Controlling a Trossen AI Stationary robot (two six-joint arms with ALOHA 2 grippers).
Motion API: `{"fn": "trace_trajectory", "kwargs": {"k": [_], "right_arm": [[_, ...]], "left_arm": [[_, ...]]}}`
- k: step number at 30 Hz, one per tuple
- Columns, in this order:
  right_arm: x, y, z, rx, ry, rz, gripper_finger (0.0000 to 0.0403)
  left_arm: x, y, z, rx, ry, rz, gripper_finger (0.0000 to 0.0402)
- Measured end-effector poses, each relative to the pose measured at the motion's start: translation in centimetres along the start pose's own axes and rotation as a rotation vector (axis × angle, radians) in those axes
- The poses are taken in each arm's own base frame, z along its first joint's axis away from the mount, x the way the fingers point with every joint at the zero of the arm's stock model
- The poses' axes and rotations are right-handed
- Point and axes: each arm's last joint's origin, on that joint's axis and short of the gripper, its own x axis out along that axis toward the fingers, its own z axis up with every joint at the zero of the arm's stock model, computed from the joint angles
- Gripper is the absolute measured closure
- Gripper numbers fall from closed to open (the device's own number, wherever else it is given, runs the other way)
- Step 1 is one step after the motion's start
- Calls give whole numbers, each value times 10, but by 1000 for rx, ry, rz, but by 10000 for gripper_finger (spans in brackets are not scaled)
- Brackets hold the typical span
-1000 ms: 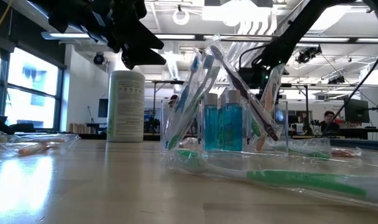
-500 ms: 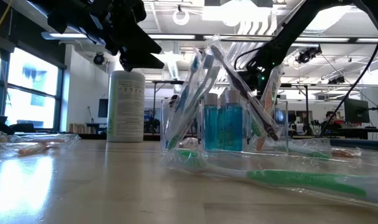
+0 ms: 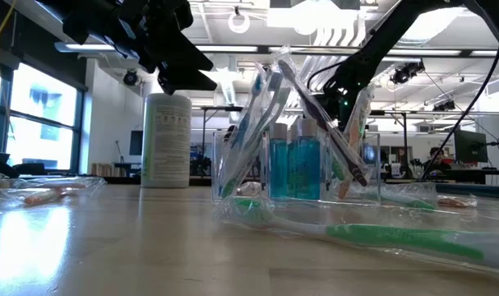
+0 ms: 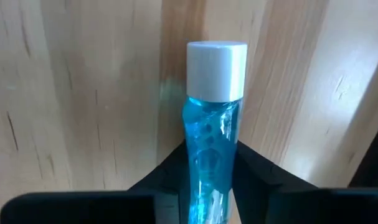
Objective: Pick & Place toothbrushing station
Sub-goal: Put the blue mouthwash into the middle section of the transparent organizer
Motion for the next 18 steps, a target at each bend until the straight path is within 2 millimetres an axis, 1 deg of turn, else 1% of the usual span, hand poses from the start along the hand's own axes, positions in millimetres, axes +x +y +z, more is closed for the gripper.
{"fn": "trace_trajectory", "kwargs": {"k": [4, 6, 9, 12, 15, 18], "right_arm": [[-19, -3, 1, 35, -79, -9, 329], [-37, -2, -2, 36, -112, -35, 328], [-70, -1, -8, 44, -174, -105, 327], [-104, 6, -17, 46, -224, -192, 328], [-144, 20, -24, 48, -330, -276, 327], [-179, 40, -31, 33, -440, -337, 327]], "left_arm": [[0, 0, 0, 0, 0, 0, 143], [0, 0, 0, 0, 0, 0, 143], [1, 0, -1, 0, 3, 3, 143], [2, 0, -2, 0, 10, 8, 143], [2, 0, 0, 0, -7, 11, 143], [0, 1, 6, 40, -73, 65, 144]]}}
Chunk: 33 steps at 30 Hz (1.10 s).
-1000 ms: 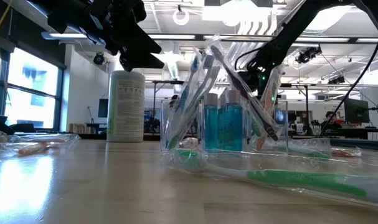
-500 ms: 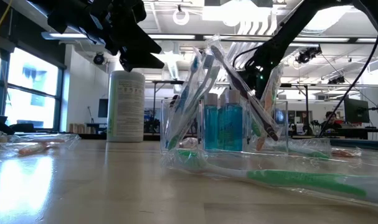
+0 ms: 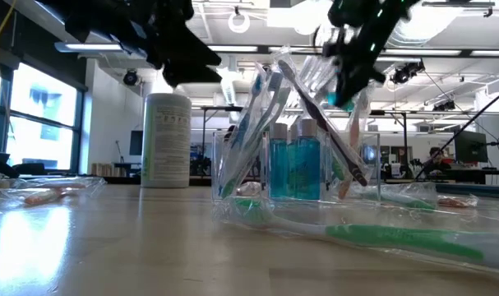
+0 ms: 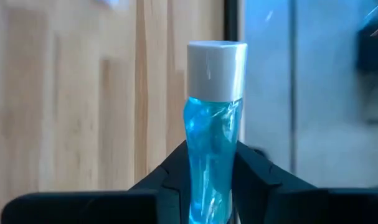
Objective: Pick & Place toothbrushing station
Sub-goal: Put the blue mouthwash into the middle section of the transparent organizer
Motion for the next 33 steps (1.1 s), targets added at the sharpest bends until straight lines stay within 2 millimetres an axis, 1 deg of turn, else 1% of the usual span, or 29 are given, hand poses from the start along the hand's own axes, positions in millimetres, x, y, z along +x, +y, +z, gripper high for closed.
{"fn": "trace_trajectory", "kwargs": {"k": [4, 7, 10, 12, 13, 17, 19, 23, 25, 28, 33], "right_arm": [[-50, 18, 9, -34, -164, -44, 326], [-76, 36, 15, -54, -271, -34, 326], [-93, 53, 22, -58, -364, 17, 326], [-99, 65, 28, -49, -409, 58, 326], [-101, 70, 31, -47, -431, 77, 326], [-102, 94, 53, -59, -540, 153, 326], [-96, 107, 65, -88, -571, 205, 326], [-84, 131, 89, -126, -624, 223, 325], [-78, 139, 99, -122, -653, 217, 325], [-69, 150, 109, -134, -666, 227, 325], [-60, 159, 117, -141, -679, 231, 325]], "left_arm": [[-8, -3, 16, 148, -143, 83, 144], [-14, -10, 29, 294, -272, 95, 144], [-17, -20, 36, 457, -363, 98, 144], [-19, -26, 40, 538, -410, 101, 144], [-18, -27, 41, 552, -432, 104, 144], [-12, -28, 42, 554, -494, 79, 144], [-10, -29, 43, 552, -527, 67, 144], [-4, -30, 42, 520, -569, 56, 144], [-3, -30, 42, 501, -577, 52, 144], [3, -31, 37, 469, -550, 38, 144], [10, -32, 32, 466, -534, 2, 144]]}}
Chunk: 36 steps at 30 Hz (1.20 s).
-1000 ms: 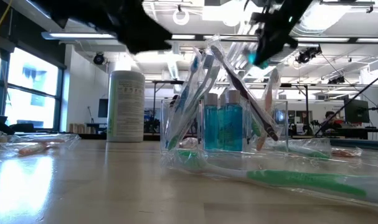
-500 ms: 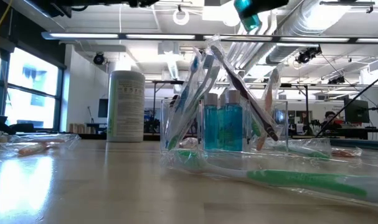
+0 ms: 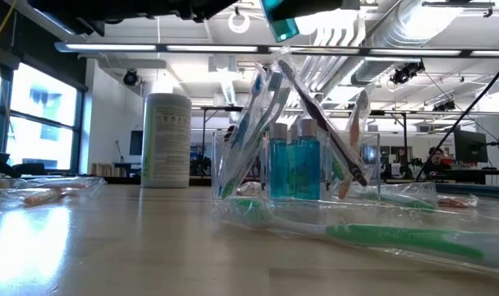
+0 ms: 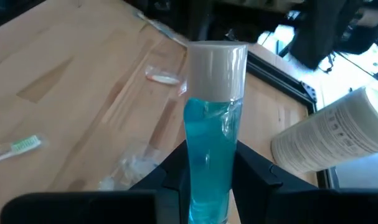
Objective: Pick & Place toothbrushing station
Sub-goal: Put the blue mouthwash into the middle section of the transparent organizer
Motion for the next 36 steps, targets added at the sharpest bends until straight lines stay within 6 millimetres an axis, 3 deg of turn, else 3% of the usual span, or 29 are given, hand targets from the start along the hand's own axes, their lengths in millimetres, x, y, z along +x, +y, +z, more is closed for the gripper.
{"fn": "trace_trajectory", "kwargs": {"k": [14, 36], "right_arm": [[1, -1, 1, 1, -9, -7, 325], [1, 0, -1, 2, 6, 0, 325]], "left_arm": [[28, -4, -3, 1, 25, -14, 144], [36, -4, 5, -27, 31, -97, 148]]}}
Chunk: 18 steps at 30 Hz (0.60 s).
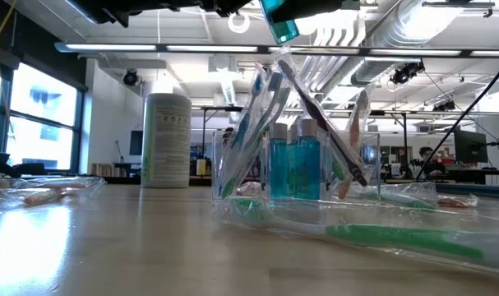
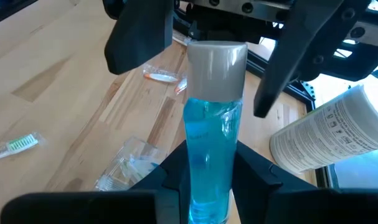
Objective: Pick & Place toothbrushing station
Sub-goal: Put the blue mouthwash into the middle section of the transparent organizer
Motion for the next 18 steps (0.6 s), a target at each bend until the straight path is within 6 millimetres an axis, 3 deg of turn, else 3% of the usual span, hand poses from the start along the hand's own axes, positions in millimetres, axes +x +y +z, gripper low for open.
{"fn": "trace_trajectory", "kwargs": {"k": [5, 11, 18], "right_arm": [[0, 0, 0, 0, -1, 1, 325], [0, 0, 0, 15, -2, 11, 325], [0, 1, -1, 58, 4, 12, 314]], "left_arm": [[0, 0, 0, 0, -1, 2, 199], [0, 1, 0, 20, -3, 10, 306], [0, 1, 0, 30, 14, 31, 311]]}}
